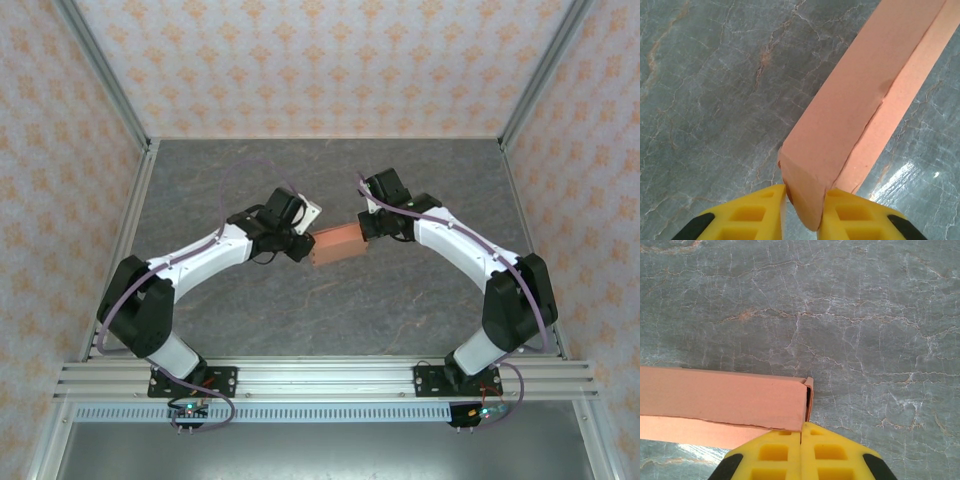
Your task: Fold the paper box
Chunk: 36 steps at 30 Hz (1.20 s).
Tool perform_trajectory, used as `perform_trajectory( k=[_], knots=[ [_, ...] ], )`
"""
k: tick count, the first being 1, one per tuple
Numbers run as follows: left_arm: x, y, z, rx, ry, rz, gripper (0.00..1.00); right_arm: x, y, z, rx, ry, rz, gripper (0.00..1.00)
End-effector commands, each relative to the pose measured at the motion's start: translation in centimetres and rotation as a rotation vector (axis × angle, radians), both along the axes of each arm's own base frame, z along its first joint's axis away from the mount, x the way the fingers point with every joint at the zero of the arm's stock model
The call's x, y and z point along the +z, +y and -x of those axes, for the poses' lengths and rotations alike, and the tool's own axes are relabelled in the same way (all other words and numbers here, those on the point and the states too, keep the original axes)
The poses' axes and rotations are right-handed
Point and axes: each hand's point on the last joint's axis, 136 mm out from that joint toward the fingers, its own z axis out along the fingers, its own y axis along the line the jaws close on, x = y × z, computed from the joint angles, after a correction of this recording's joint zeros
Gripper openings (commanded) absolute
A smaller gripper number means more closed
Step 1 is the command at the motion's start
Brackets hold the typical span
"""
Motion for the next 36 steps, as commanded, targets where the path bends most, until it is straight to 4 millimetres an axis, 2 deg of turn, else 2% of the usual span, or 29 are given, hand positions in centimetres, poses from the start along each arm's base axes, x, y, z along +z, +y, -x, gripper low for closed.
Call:
perform_trajectory(
  k=[1, 9, 14, 19, 27, 36],
  knots=[
    [1.1, -0.2, -0.6, 0.014, -0.027, -0.009, 0.22, 0.5, -0.5, 0.4, -0.021, 0.008, 0.02, 0.0],
    [2.0, -0.1, -0.9, 0.024, -0.05, -0.014, 0.26, 0.5, -0.4, 0.5, -0.016, 0.01, 0.019, 0.0],
    [1.5, -0.3, -0.9, 0.016, -0.035, -0.021, 0.19, 0.6, -0.4, 0.5, -0.02, 0.008, 0.017, 0.0],
    [2.3, -0.6, -1.0, 0.042, -0.046, -0.01, 0.12, 0.4, -0.4, 0.7, -0.026, 0.012, 0.014, 0.0],
    [2.4, -1.0, -1.3, 0.155, -0.014, 0.046, 0.05, 0.4, -0.4, 0.8, -0.042, 0.007, -0.003, 0.0],
    [3.3, -1.3, -1.6, 0.269, 0.011, 0.146, 0.02, -0.3, -0.3, 1.0, -0.056, 0.013, -0.003, 0.0]
  ],
)
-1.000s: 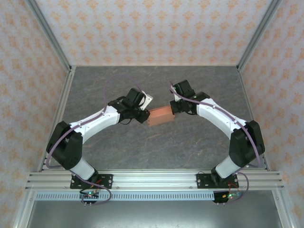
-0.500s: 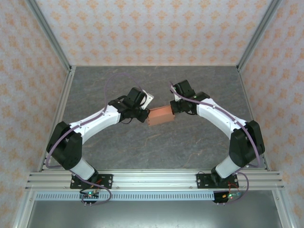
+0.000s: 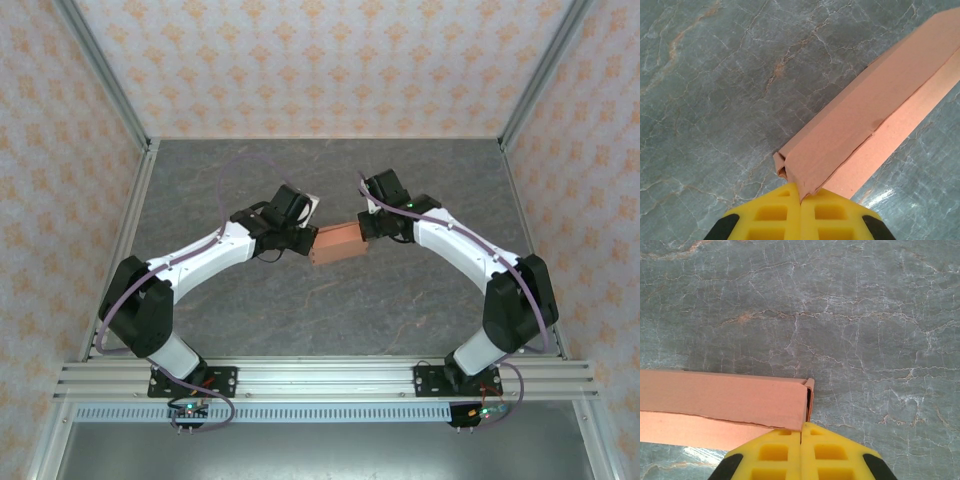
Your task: Fold the paper box
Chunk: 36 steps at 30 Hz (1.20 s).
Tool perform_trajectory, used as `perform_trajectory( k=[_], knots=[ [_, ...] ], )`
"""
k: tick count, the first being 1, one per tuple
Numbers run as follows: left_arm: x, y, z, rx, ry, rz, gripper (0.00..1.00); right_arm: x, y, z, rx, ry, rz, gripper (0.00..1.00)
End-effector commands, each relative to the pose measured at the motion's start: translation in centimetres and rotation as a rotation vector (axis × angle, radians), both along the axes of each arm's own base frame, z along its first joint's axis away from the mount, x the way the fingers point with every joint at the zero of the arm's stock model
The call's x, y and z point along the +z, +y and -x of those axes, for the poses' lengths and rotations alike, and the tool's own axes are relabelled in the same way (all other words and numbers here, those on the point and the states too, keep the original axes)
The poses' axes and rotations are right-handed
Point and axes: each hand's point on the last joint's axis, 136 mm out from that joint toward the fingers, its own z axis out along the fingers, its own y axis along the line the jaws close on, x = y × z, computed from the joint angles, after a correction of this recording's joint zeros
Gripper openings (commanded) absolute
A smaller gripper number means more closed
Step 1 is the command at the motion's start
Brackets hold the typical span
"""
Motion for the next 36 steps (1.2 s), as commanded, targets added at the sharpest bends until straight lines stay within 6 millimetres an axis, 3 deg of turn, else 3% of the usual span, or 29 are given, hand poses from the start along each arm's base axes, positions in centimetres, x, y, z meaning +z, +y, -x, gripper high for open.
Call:
perform_trajectory(
  k=[1, 25, 36],
  knots=[
    [1.9, -0.9, -1.0, 0.074, -0.029, 0.084, 0.01, -0.4, -0.4, 0.9, -0.02, 0.013, 0.009, 0.0],
    [1.5, -0.9, -1.9, 0.315, 0.032, 0.224, 0.0, -1.1, -0.3, 1.1, -0.024, 0.019, 0.009, 0.0],
    [0.7, 0.5, -1.8, 0.368, -0.018, 0.173, 0.0, -1.1, -0.3, 1.1, -0.027, 0.016, 0.01, 0.0]
  ],
)
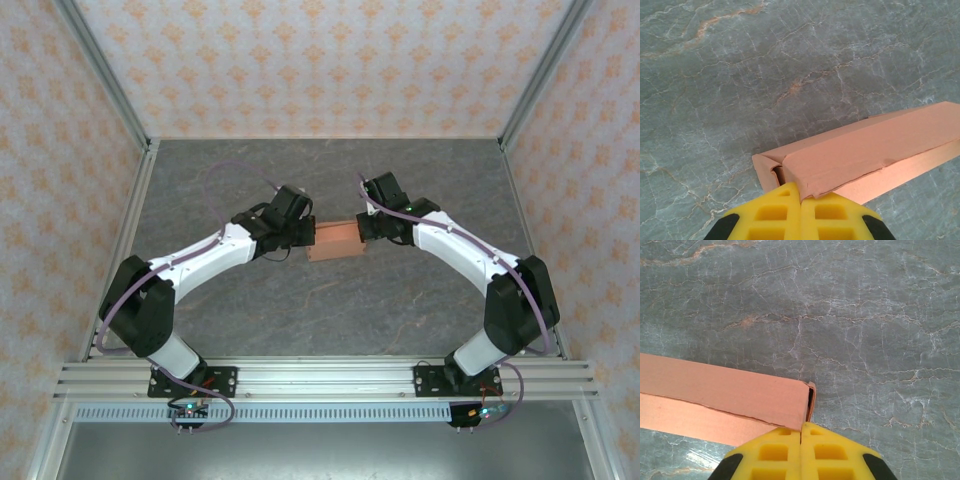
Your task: Fold the paper box
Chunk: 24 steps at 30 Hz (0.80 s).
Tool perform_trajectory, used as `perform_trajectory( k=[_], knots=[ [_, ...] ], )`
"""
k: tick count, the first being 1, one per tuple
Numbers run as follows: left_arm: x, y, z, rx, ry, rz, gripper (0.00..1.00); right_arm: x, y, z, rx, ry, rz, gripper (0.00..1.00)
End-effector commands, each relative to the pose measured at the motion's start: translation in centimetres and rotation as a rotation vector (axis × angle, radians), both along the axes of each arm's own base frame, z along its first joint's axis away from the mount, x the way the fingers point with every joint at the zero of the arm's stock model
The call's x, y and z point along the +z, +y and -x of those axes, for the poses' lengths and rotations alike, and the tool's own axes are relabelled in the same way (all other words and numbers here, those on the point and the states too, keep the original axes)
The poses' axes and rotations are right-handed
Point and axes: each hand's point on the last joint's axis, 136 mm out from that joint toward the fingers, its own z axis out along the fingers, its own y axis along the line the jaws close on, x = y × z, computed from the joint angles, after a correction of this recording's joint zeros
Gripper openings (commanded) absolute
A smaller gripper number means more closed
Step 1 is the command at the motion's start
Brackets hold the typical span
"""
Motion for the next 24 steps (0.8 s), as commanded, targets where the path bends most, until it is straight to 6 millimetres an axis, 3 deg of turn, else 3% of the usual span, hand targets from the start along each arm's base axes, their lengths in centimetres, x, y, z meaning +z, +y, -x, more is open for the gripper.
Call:
perform_trajectory(
  k=[1, 24],
  knots=[
    [0.5, 0.3, -0.3, 0.032, -0.057, -0.012, 0.0, -0.9, -0.6, 1.1, -0.013, 0.036, 0.022, 0.0],
    [-2.3, 0.4, 1.4, -0.001, -0.176, -0.139, 0.01, -1.6, -1.1, 0.9, -0.031, -0.051, 0.0, 0.0]
  ],
)
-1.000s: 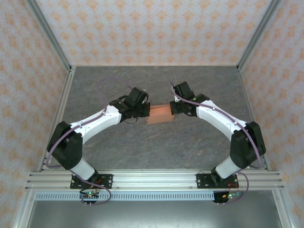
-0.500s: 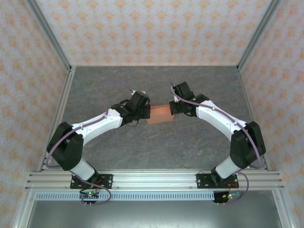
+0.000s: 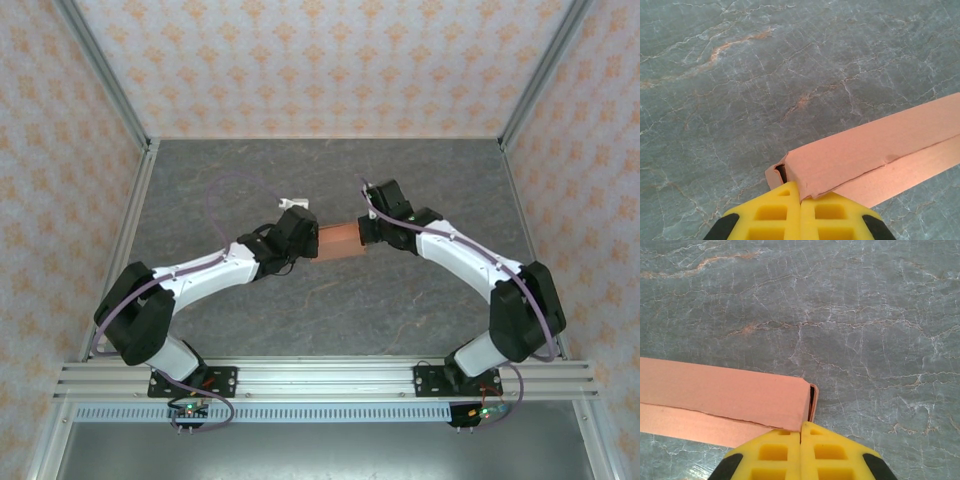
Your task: Fold the paper box
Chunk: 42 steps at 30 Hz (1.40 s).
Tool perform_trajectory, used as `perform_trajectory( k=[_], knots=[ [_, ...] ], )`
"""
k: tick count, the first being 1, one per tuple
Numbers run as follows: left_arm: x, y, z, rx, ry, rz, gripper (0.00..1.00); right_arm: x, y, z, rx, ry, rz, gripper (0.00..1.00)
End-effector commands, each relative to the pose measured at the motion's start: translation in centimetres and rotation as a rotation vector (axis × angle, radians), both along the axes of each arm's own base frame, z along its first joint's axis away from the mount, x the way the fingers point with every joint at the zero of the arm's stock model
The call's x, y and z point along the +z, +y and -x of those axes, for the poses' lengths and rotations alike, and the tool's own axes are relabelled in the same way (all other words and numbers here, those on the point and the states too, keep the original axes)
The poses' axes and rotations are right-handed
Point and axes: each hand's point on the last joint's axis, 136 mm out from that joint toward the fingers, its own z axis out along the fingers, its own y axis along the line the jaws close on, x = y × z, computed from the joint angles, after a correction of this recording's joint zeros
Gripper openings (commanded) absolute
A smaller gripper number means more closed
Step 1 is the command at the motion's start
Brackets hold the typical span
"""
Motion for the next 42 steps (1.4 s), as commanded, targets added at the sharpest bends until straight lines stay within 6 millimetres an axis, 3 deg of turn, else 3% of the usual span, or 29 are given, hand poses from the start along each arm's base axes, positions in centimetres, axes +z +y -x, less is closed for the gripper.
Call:
perform_trajectory(
  k=[1, 13, 21, 27, 33, 38, 42],
  knots=[
    [-1.4, 0.6, 0.9, -0.01, -0.002, -0.062, 0.01, -1.2, -1.0, 0.7, -0.014, 0.006, 0.04, 0.0],
    [-2.1, 0.4, 1.4, -0.034, -0.058, -0.096, 0.12, -3.4, -0.9, 1.1, 0.003, -0.018, 0.031, 0.0],
    [-1.0, 0.8, 2.0, -0.056, -0.09, -0.104, 0.24, -2.4, -1.0, 1.1, -0.008, -0.052, 0.021, 0.01],
    [-0.2, 0.7, 3.3, -0.105, -0.068, -0.075, 0.38, -2.1, -0.8, 0.9, -0.02, -0.064, 0.016, 0.0],
    [0.1, 0.3, 5.3, -0.193, -0.013, -0.055, 0.45, -1.9, -0.8, 0.8, -0.03, -0.069, 0.014, 0.01],
    [2.2, 0.2, 6.0, -0.205, -0.031, 0.027, 0.49, -1.7, -0.9, 0.8, -0.033, -0.072, 0.018, 0.01],
    [4.3, 0.6, 5.0, -0.151, -0.03, 0.144, 0.57, -1.7, -0.9, 0.8, -0.035, -0.075, 0.02, 0.01]
  ],
)
